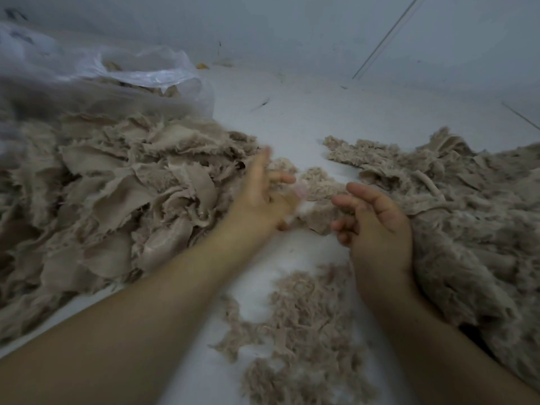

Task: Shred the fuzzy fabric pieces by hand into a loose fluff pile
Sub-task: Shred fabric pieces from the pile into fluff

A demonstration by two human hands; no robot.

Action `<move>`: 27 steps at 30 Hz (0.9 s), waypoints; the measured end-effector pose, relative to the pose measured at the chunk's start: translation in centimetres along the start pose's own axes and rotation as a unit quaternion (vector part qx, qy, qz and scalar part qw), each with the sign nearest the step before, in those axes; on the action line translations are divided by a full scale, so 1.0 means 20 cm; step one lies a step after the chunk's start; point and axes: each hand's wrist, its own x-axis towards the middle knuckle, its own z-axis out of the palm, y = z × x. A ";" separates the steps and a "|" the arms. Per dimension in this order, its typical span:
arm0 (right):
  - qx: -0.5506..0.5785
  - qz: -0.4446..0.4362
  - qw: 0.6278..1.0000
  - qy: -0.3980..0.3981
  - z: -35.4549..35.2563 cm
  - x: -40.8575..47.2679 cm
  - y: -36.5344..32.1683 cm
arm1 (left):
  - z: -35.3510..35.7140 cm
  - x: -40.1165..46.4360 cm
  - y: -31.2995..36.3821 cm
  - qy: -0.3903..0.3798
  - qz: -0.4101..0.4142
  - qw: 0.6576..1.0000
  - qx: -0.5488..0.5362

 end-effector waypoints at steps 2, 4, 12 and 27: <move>0.003 0.002 1.000 0.003 0.00 0.00 0.00 | 0.05 -0.03 -0.04 -0.065 0.091 0.953 0.283; -0.005 0.001 1.000 -0.001 0.00 0.00 0.01 | 0.06 -0.04 -0.07 -0.109 0.147 0.881 0.436; -0.104 0.016 0.994 -0.014 -0.01 0.01 0.04 | 0.05 -0.03 -0.05 -0.011 0.138 0.939 0.316; -0.184 -0.081 0.970 -0.138 -0.01 -0.03 0.02 | 0.06 -0.04 0.02 -0.001 0.026 0.997 0.072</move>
